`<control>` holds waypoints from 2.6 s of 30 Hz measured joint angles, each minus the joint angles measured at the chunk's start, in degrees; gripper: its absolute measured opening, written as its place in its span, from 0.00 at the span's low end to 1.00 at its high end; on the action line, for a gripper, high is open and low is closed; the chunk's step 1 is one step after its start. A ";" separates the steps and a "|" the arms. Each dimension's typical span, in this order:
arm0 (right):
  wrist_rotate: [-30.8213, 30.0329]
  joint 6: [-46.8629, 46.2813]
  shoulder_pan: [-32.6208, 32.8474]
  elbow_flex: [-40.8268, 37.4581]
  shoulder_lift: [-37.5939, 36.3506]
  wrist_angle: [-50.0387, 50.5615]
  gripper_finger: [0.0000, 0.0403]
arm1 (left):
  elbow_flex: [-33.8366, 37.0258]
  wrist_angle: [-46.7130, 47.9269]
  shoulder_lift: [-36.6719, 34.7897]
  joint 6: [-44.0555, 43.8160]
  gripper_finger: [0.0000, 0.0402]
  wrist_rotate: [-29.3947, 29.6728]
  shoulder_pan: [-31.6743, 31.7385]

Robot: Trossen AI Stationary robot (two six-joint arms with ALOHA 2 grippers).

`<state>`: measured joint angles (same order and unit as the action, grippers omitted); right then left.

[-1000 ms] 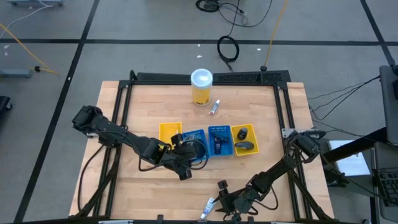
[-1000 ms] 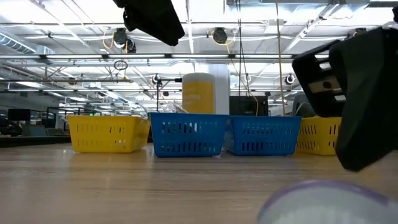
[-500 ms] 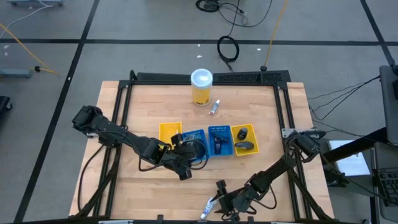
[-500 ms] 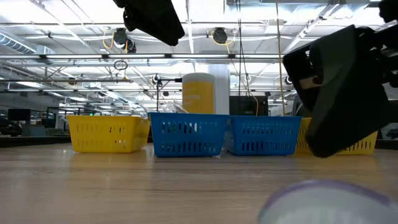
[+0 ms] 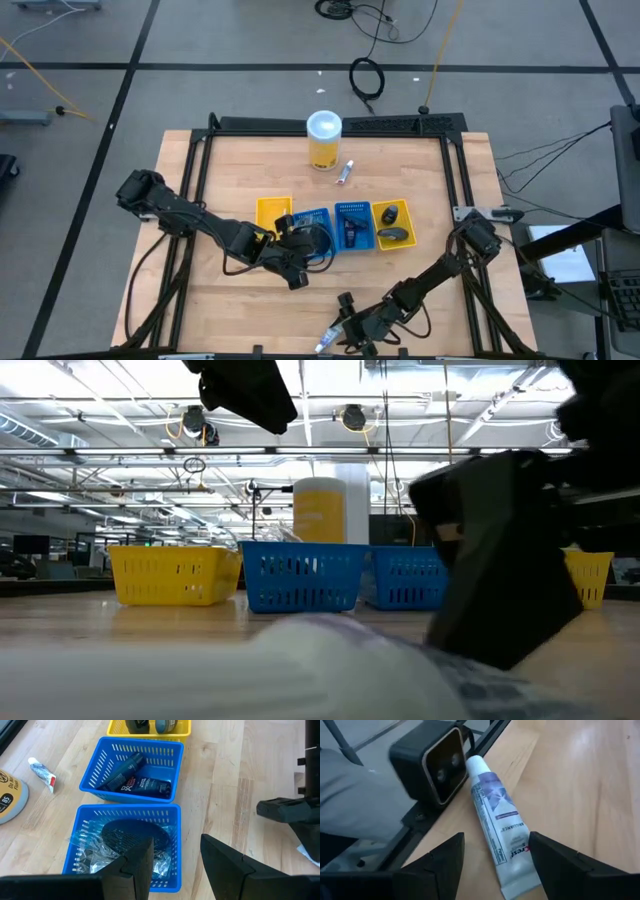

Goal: Pick & Place Travel size toiletries
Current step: Put the white toothpaste into the left yellow bin

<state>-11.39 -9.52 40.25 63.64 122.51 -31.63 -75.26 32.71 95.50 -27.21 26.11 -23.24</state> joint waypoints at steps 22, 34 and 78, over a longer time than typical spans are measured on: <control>-0.85 -2.34 -1.18 0.52 0.01 4.37 0.04 | 0.00 0.02 0.00 -0.01 0.40 -0.01 0.01; -8.70 -1.44 -0.85 0.15 -8.28 18.00 0.01 | 0.00 0.04 0.00 -0.01 0.40 -0.13 -0.01; -26.06 9.16 -1.70 -17.23 -45.28 4.44 0.00 | 0.00 -34.13 0.00 36.55 0.40 1.13 -4.90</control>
<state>-37.45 -0.36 38.55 46.41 77.23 -27.19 -75.26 -1.42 95.50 9.34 27.24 -28.14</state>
